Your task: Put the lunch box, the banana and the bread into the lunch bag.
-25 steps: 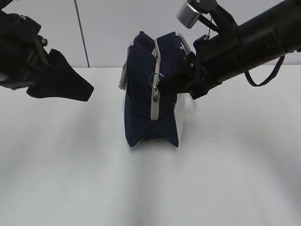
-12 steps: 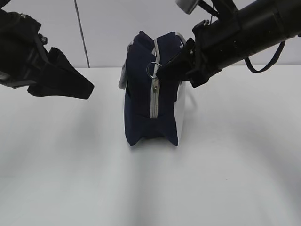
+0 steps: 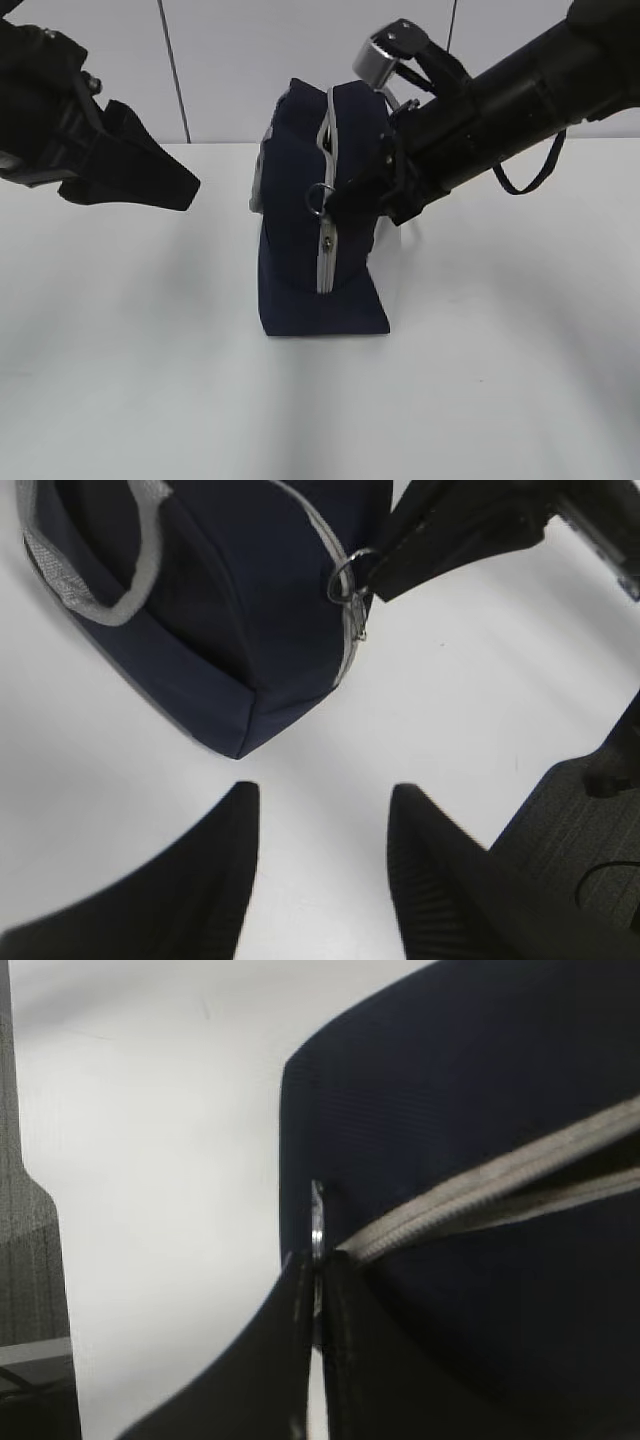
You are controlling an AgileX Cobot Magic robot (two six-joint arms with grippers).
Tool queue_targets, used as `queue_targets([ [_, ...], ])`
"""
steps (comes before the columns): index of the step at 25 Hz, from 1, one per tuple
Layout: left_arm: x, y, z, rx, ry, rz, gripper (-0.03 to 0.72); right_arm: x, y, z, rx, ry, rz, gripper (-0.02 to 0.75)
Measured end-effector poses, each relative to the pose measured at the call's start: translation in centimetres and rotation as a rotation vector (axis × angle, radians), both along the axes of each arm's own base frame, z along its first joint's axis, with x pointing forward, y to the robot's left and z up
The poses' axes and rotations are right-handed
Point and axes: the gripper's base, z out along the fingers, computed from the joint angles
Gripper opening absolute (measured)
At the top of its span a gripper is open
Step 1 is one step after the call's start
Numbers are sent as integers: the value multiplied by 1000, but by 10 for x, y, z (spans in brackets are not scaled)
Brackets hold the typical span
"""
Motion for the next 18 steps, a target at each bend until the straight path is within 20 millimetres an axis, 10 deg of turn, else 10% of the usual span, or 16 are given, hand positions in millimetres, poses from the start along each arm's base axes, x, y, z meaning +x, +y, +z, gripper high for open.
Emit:
queue_targets([
  [18, -1, 0, 0, 3, 7, -4, 316, -8, 0, -17, -52, 116, 128, -16],
])
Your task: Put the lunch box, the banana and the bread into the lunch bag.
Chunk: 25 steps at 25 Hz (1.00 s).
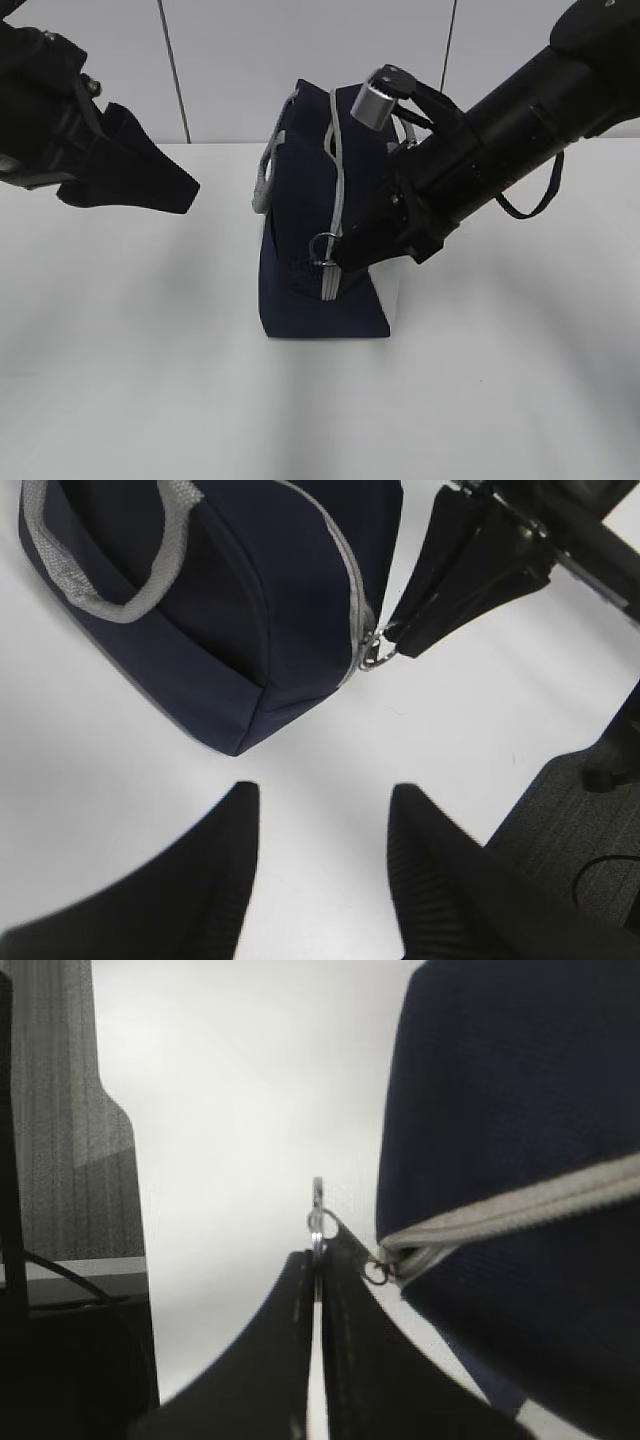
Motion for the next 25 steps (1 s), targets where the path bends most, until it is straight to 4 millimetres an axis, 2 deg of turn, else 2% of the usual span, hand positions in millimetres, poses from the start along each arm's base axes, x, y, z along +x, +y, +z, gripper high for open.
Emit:
queue_targets([
  [14, -1, 0, 0, 2, 5, -3, 311, -5, -2, -2, -24, 30, 47, -16],
  [25, -2, 1, -5, 12, 18, -8, 308, 2, 0, 2, -8, -13, -12, -16],
])
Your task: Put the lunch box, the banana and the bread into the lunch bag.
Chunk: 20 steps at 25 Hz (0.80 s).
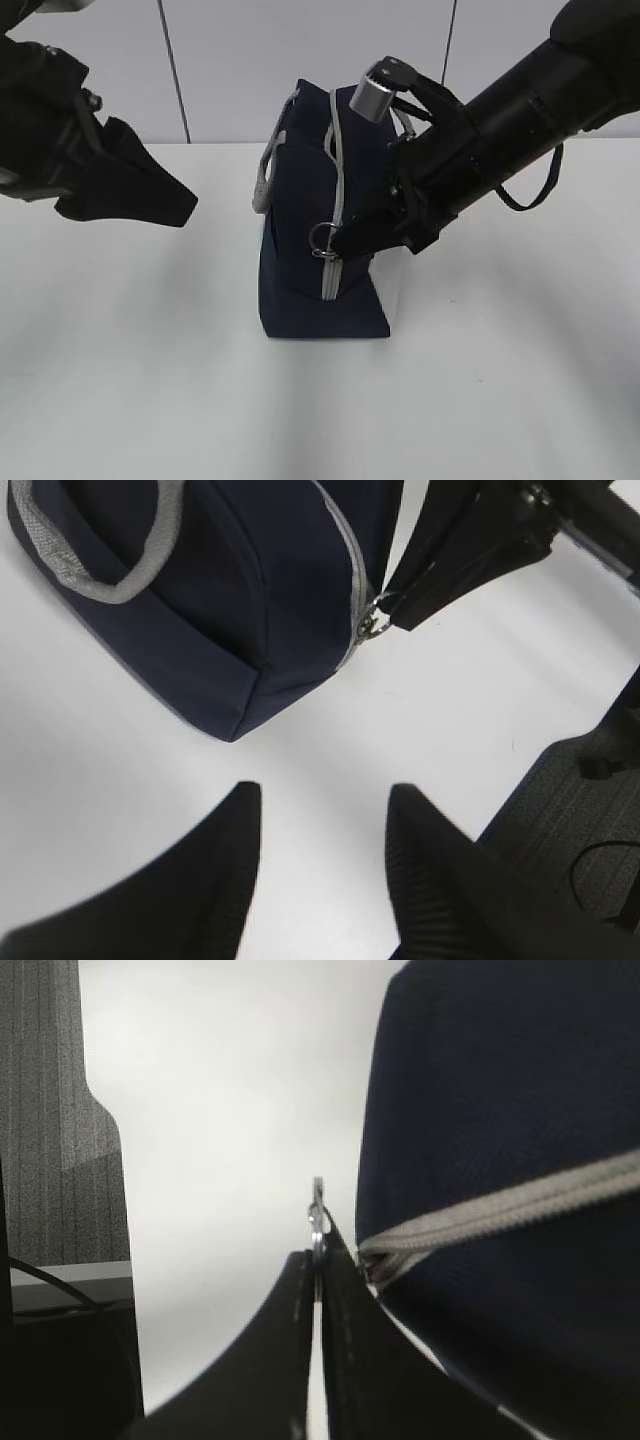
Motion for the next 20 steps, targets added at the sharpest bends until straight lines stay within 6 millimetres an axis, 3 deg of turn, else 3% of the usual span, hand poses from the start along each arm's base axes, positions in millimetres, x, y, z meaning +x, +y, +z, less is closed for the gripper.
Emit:
queue_targets([
  [9, 0, 0, -1, 4, -3, -6, 308, 8, 2, 37, 31, -111, -12, -16],
  [16, 0, -1, -4, 5, -24, -28, 309, 12, 2, 46, 23, -135, -23, -16],
  [20, -2, -5, -21, -46, -76, -94, 327, 14, 2, 49, 22, -148, -33, -16],
])
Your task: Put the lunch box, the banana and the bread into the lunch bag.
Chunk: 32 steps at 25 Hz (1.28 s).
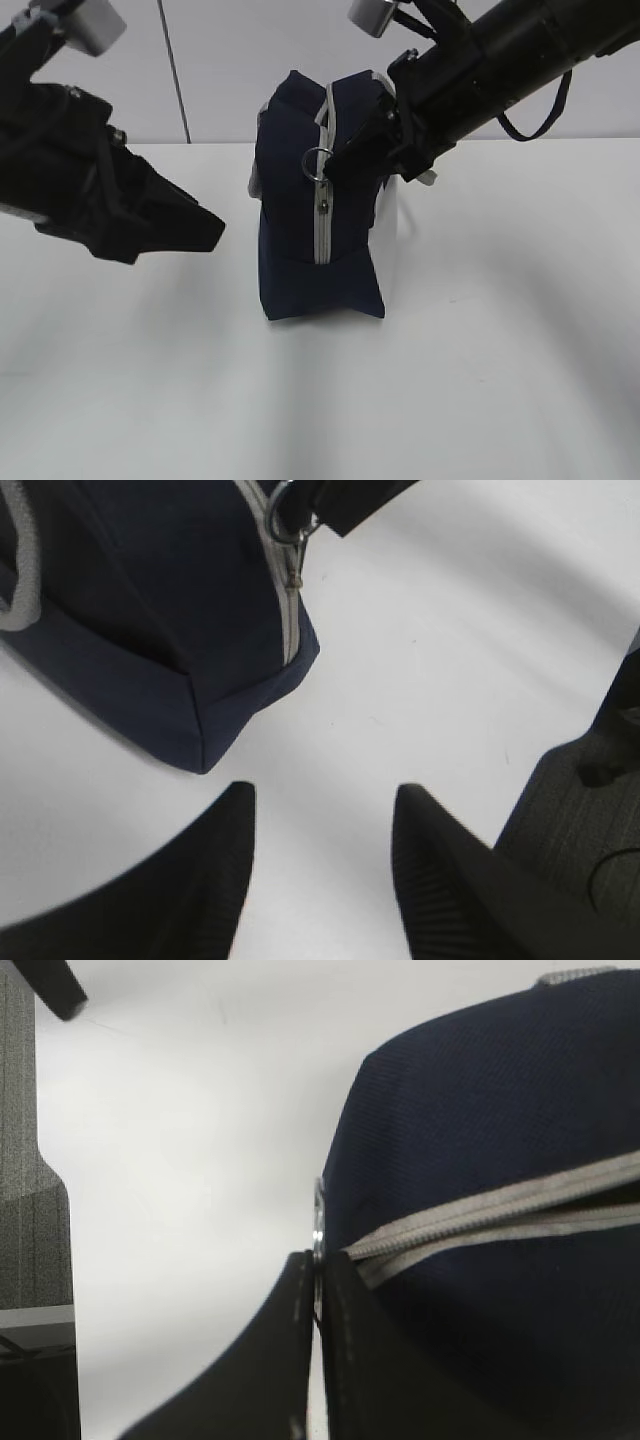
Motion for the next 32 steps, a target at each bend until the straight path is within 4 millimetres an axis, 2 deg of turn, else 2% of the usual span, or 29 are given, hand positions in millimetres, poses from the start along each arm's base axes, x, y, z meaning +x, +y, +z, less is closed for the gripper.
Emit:
queue_targets([
  [6, 5, -5, -43, -28, -56, -33, 377, 0, -1, 0, -10, -1, -4, -16],
  [12, 25, -17, -78, -55, 0, -25, 420, 0, -1, 0, -9, 1, -5, -16],
  [16, 37, -24, -91, -90, -29, -29, 446, 0, -1, 0, -9, 2, -6, -16],
  [24, 55, -31, -109, -153, -72, 37, 449, 0, -1, 0, -9, 2, -6, -16],
  [32, 56, -33, -117, -126, -112, -32, 426, 0, -1, 0, -11, 2, -6, -16],
])
